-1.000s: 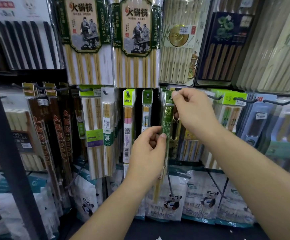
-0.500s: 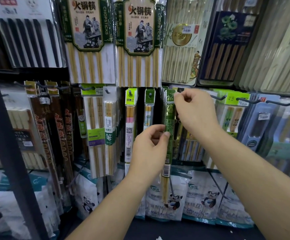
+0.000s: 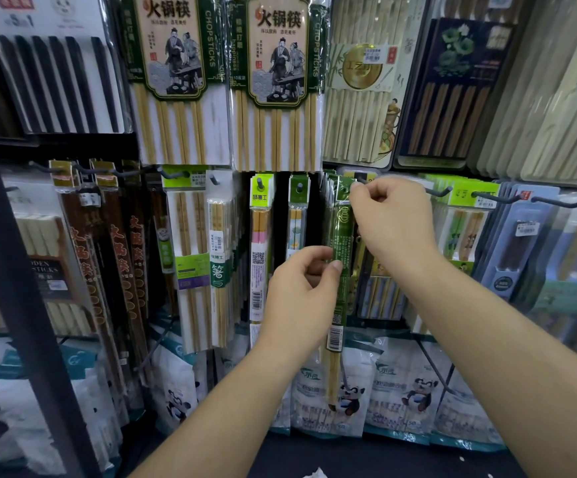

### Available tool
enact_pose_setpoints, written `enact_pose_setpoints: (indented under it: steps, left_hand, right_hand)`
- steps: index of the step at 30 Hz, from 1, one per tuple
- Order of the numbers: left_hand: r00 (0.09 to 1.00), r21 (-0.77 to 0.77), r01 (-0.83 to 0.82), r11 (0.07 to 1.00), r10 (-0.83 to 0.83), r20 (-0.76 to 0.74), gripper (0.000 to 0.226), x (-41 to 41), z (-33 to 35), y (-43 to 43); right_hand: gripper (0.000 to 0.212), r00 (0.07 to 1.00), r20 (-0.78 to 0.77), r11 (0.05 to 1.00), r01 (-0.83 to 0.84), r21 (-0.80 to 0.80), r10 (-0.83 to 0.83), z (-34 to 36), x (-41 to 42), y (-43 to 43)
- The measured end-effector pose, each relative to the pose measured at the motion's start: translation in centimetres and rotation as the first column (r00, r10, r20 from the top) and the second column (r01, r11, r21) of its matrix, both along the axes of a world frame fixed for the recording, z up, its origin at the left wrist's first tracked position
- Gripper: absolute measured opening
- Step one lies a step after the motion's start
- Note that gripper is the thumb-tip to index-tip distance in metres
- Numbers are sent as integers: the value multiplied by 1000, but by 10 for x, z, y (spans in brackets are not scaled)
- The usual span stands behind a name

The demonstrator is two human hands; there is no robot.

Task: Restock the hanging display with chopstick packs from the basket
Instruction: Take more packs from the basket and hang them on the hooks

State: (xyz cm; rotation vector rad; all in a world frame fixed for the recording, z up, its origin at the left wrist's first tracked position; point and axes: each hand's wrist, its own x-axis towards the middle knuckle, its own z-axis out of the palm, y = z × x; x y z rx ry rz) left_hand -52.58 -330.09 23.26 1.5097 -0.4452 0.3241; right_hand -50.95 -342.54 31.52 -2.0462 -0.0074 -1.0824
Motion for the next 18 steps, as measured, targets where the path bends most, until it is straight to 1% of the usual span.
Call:
enact_pose_setpoints:
  steps: [3, 7, 12, 18]
  left_hand:
    - [1000, -6, 9, 1000, -9, 4, 16, -1, 1, 0]
    - [1000, -29, 26, 999, -25, 14, 17, -3, 5, 0]
    - [1000, -34, 15, 999, -15, 2, 17, -4, 7, 0]
    - [1000, -25, 9, 1000, -9, -4, 15, -6, 6, 0]
  right_hand:
    - [42, 1000, -2, 1000, -5, 21, 5, 0, 1, 0]
    - [49, 999, 14, 995, -41, 89, 40, 1, 1, 2]
    - [57, 1000, 18, 995, -24, 101, 23, 0, 1, 7]
    - [52, 999, 28, 993, -22, 118, 19, -3, 2, 6]
